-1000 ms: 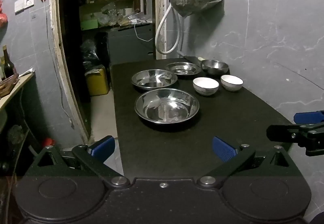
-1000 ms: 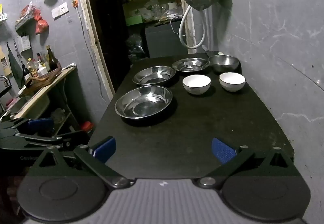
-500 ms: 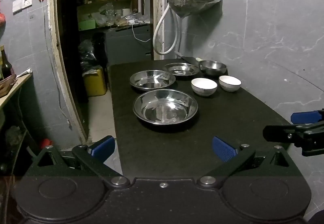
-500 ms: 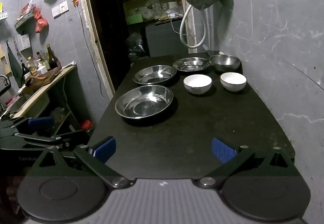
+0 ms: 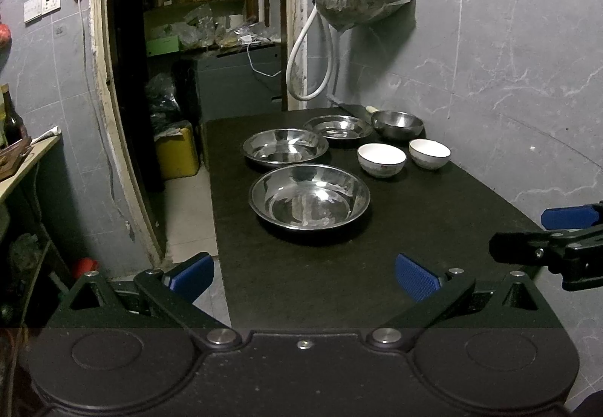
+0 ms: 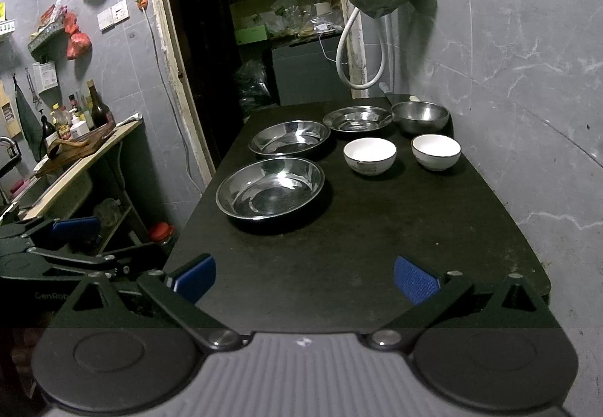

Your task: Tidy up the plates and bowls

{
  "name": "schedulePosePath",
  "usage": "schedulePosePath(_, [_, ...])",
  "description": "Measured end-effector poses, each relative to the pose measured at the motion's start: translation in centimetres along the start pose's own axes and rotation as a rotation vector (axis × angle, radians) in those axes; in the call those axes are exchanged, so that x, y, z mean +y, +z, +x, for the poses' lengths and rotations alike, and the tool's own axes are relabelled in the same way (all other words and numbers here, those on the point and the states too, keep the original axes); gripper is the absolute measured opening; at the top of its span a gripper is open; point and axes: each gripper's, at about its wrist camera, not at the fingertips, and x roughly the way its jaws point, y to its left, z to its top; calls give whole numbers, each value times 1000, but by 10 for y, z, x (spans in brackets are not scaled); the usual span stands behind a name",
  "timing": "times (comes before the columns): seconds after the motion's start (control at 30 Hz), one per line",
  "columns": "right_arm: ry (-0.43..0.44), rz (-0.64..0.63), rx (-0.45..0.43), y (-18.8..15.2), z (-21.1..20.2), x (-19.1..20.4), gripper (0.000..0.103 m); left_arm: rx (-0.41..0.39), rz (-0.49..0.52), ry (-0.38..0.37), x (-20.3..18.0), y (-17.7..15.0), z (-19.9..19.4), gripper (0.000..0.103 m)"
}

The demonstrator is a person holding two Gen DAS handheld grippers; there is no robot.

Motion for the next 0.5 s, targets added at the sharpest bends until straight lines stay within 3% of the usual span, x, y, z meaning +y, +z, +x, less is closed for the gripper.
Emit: schedulePosePath(0.5, [-2, 3, -3, -1, 0, -4, 103, 5, 2, -5, 4, -3, 1, 102])
